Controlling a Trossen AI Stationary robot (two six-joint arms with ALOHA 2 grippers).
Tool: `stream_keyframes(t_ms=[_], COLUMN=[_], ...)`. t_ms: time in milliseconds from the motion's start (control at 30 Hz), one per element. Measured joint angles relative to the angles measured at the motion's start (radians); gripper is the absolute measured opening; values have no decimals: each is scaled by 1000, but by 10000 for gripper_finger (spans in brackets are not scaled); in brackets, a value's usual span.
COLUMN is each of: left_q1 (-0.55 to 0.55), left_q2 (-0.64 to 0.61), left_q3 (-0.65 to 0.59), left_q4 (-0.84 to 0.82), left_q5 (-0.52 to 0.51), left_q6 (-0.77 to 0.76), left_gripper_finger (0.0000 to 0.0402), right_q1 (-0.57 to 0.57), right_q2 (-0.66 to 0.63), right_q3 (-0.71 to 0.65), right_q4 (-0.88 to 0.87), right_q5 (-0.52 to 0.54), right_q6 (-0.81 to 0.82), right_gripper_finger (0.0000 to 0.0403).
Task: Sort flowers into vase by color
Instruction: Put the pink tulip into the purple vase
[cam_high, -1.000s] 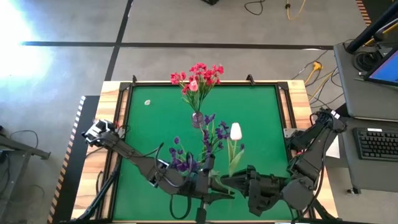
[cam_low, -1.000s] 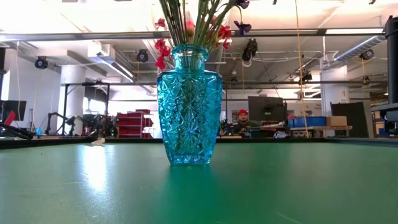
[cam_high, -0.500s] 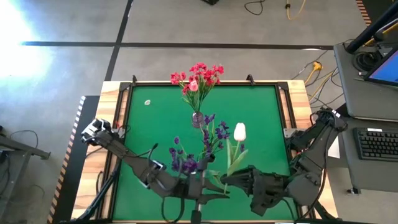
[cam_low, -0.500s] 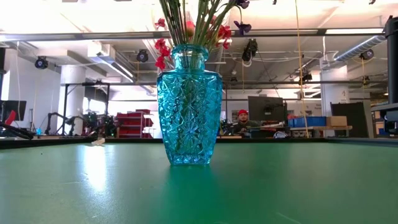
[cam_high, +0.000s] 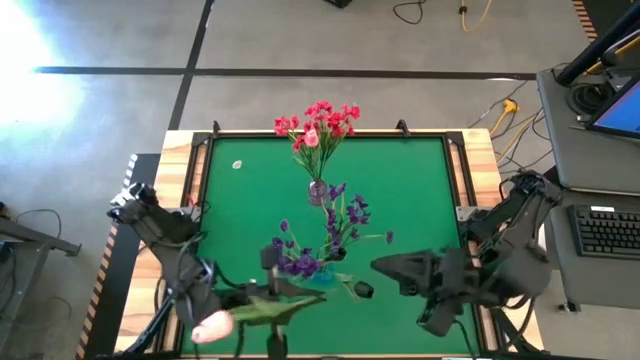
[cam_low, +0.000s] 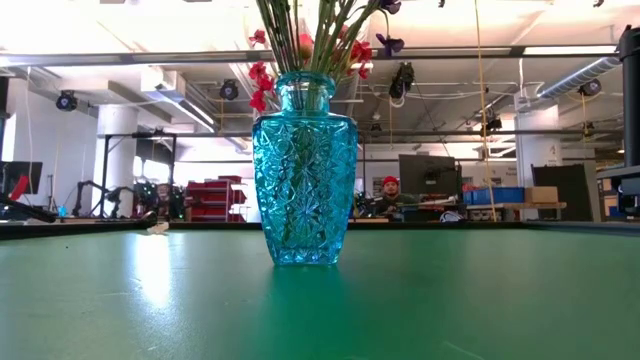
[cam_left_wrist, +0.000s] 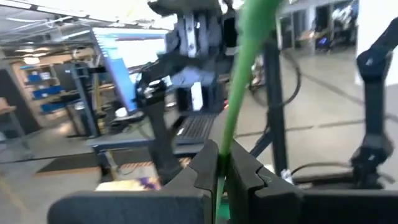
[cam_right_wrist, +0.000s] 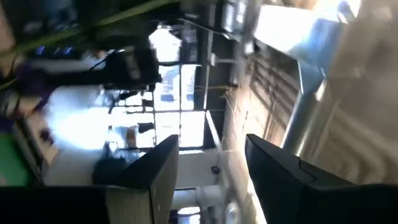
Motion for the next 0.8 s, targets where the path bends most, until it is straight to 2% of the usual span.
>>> stream_keyframes(t_ms=[67, 133, 300, 367, 433, 500, 600, 800], left_q1=[-12, -16, -3, 5, 13, 19, 29, 43], left_q2=[-27, -52, -93, -95, -94, -88, -73, -55], left_q3=[0, 0, 0, 0, 0, 0, 0, 0], left_q4=[-61, -126, -310, -352, -375, -373, -374, -374], left_q5=[-34, -70, -106, -113, -118, -119, -119, -119], left_q6=[6, -7, -118, -166, -192, -203, -220, -257], left_gripper_finger=[0, 0, 0, 0, 0, 0, 0, 0], right_q1=[-5, -12, -48, -65, -93, -125, -181, -256], right_q2=[-1, -4, -24, -32, -32, -17, 9, 58], right_q3=[7, 15, 18, 19, 19, 18, 18, 18], right_q4=[52, 71, 30, -77, -187, -224, -218, -194], right_q5=[-2, -3, -33, -97, -220, -344, -458, -491], right_q6=[76, 249, 876, 1044, 1175, 1299, 1405, 1424], right_gripper_finger=[178, 178, 178, 178, 178, 178, 178, 178])
